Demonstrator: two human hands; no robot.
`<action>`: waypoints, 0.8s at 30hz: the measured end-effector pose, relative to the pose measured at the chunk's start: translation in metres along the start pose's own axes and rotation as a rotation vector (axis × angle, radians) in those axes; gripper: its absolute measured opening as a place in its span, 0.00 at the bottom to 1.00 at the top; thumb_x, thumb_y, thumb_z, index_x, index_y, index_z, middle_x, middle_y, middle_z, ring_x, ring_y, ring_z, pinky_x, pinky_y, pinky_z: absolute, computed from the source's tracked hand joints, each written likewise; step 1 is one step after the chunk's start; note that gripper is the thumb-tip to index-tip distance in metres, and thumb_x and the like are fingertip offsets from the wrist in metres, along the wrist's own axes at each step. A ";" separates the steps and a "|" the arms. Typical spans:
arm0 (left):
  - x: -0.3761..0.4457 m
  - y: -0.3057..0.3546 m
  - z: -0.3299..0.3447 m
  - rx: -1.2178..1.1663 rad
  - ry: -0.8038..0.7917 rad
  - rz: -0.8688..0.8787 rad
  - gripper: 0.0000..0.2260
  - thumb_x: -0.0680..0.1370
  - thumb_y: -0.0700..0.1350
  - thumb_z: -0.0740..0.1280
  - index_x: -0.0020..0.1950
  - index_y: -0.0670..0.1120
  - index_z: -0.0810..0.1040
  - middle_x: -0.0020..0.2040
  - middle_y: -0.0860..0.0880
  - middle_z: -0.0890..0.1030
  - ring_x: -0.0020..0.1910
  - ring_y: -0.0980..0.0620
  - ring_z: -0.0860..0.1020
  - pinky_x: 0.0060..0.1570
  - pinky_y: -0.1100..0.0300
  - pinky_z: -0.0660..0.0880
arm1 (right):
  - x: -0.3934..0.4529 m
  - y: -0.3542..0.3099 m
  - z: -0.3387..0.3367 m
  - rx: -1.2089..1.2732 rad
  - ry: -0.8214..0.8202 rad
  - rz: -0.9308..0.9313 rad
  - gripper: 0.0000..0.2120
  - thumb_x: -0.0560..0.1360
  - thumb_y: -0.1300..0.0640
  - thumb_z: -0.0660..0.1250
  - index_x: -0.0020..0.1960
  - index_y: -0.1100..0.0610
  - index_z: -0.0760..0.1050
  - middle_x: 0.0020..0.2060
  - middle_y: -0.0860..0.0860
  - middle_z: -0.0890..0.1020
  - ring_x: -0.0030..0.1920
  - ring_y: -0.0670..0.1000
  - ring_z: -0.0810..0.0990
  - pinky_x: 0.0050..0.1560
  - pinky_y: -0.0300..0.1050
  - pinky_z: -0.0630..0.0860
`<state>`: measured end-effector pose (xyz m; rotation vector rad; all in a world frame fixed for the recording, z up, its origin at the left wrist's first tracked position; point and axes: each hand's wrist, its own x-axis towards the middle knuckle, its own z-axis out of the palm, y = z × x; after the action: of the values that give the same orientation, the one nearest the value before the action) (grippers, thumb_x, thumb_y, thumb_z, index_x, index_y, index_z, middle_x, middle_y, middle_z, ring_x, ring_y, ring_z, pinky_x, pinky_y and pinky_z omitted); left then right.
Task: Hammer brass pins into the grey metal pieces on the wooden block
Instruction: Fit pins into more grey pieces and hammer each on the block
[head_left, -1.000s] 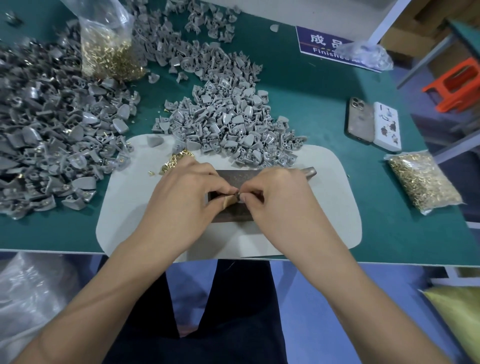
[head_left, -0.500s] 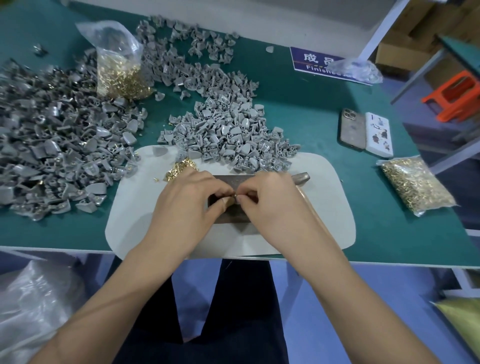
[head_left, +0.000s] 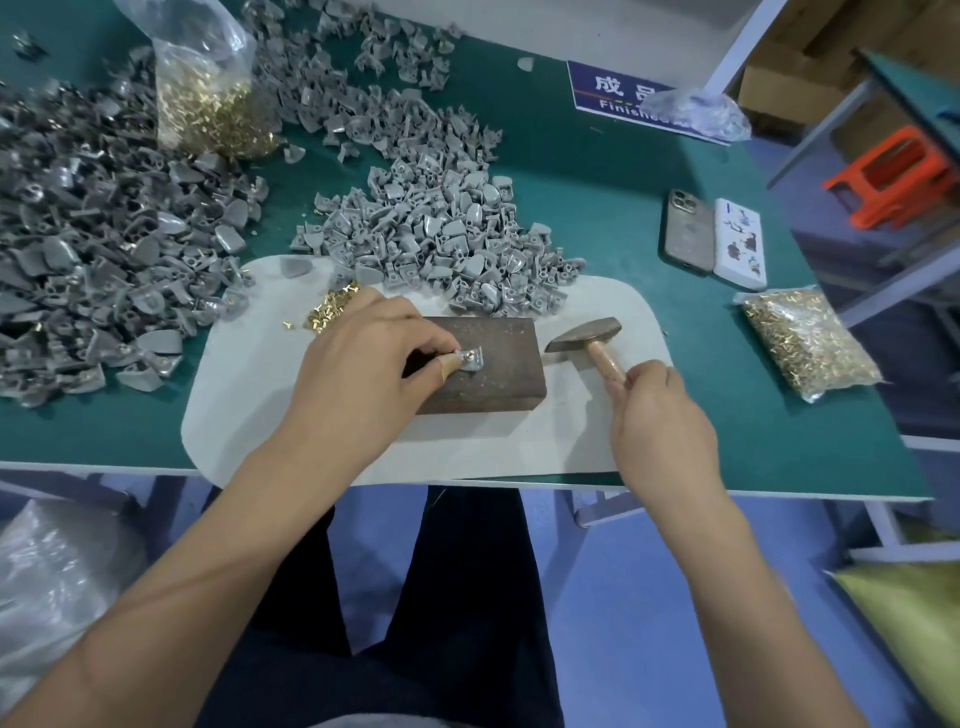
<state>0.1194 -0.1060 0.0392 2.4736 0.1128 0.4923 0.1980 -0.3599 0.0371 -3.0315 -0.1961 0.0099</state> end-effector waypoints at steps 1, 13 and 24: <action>0.000 -0.001 0.000 -0.006 -0.003 0.001 0.03 0.75 0.53 0.73 0.47 0.56 0.85 0.42 0.59 0.77 0.47 0.53 0.70 0.41 0.55 0.69 | 0.002 0.001 -0.003 0.023 0.002 0.041 0.14 0.86 0.51 0.53 0.58 0.61 0.69 0.52 0.60 0.78 0.49 0.65 0.78 0.40 0.54 0.66; 0.008 -0.002 -0.009 0.063 -0.052 0.054 0.04 0.75 0.54 0.73 0.46 0.56 0.86 0.39 0.57 0.78 0.45 0.54 0.69 0.38 0.58 0.61 | -0.037 -0.038 -0.045 0.770 -0.160 -0.293 0.13 0.86 0.45 0.54 0.56 0.41 0.78 0.31 0.42 0.70 0.32 0.48 0.69 0.30 0.38 0.66; 0.005 0.000 -0.009 0.094 -0.019 0.063 0.02 0.75 0.52 0.74 0.46 0.56 0.86 0.38 0.57 0.78 0.44 0.53 0.70 0.36 0.59 0.60 | -0.037 -0.051 -0.048 0.653 -0.181 -0.302 0.13 0.86 0.42 0.53 0.53 0.38 0.77 0.29 0.46 0.67 0.33 0.54 0.67 0.29 0.40 0.61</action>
<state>0.1209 -0.1000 0.0479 2.5802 0.0514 0.5002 0.1554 -0.3198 0.0896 -2.3250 -0.5431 0.2686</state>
